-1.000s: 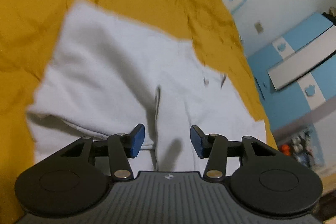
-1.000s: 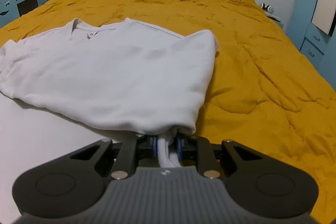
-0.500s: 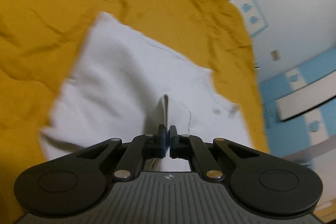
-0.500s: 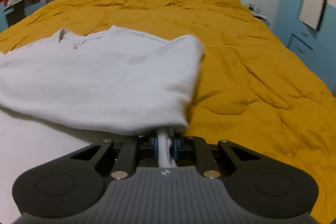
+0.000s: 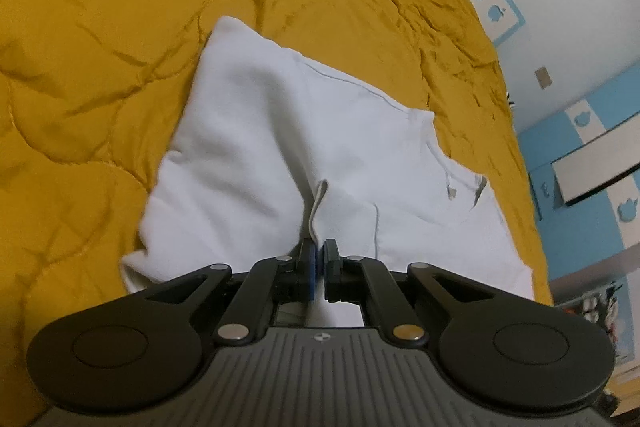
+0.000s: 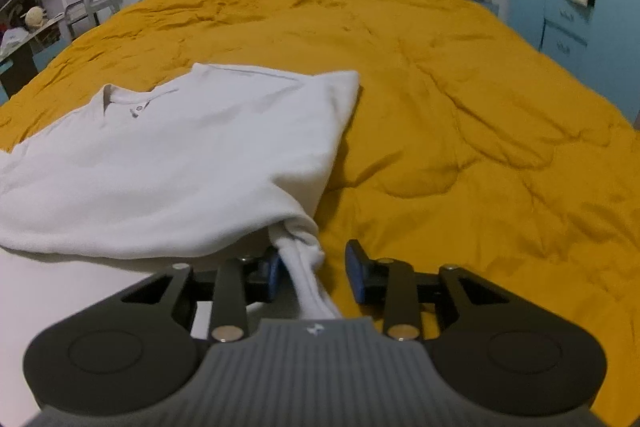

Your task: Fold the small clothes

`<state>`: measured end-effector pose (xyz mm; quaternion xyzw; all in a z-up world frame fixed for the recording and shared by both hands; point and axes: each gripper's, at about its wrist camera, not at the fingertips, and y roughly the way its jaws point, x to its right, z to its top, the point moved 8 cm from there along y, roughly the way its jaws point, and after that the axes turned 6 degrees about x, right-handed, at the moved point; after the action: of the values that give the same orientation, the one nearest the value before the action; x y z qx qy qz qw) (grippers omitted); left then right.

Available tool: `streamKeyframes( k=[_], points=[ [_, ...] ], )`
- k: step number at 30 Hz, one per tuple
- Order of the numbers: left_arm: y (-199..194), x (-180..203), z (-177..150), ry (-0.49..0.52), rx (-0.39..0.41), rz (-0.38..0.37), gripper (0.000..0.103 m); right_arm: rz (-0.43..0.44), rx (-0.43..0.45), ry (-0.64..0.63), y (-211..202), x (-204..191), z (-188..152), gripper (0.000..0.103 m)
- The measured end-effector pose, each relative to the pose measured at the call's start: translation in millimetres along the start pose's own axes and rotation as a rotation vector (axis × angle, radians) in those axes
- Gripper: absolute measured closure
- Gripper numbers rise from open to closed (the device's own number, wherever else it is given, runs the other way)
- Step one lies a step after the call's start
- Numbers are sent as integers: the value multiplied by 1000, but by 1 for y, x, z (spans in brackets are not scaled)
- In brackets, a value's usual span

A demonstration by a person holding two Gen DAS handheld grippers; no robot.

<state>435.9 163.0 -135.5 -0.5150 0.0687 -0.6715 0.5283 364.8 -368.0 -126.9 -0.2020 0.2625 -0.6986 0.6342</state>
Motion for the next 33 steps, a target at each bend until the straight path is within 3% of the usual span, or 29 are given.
streamKeyframes(
  k=[1, 2, 4, 6, 9, 10, 11, 16, 17, 19, 20, 21, 24, 28, 31, 33],
  points=[
    [-2, -2, 1, -9, 2, 7, 100, -2, 12, -24, -1, -4, 0, 93],
    [-5, -4, 1, -27, 6, 13, 100, 3, 23, -50, -3, -8, 1, 98],
    [-10, -4, 3, -40, 15, 0, 101, -4, 28, -134, -7, -17, 1, 98],
    [-17, 1, 3, 8, 43, 13, 102, -23, -12, -202, -5, -22, -4, 94],
    [-24, 7, 0, 29, 28, 11, 102, -30, -23, -176, -7, -16, -3, 56],
    [-26, 8, 0, 25, 24, 5, 102, -11, -21, -151, -9, -13, -1, 35],
    [-29, 8, 1, 16, 23, -1, 102, 22, -20, -114, -11, -10, 1, 24],
    [-31, -3, 4, 21, 24, 48, 99, 75, -36, -15, -10, -2, 3, 21],
    [-29, -5, 2, 23, 3, 67, 96, 77, -38, -13, -9, -3, 3, 21],
    [-33, -4, -1, 24, 13, 37, 73, 74, -57, -12, -7, -6, 1, 21],
    [-38, -2, -1, 26, 39, 11, 47, 73, -64, -16, -7, -7, 1, 21],
    [-43, 0, 1, 31, 67, -7, 31, 77, -67, -21, -6, -8, 2, 21],
    [-62, 6, 2, 71, 123, 4, 26, 100, -99, -11, -11, -10, -1, 21],
    [-88, 8, 1, 197, 200, 117, 25, 124, -137, 20, -34, -5, -1, 21],
    [-106, 6, 1, 284, 268, 191, 25, 146, -82, 92, -58, -3, 10, 21],
    [-113, 5, 0, 327, 309, 223, 26, 222, -24, 142, -74, -15, 19, 21]
  ],
)
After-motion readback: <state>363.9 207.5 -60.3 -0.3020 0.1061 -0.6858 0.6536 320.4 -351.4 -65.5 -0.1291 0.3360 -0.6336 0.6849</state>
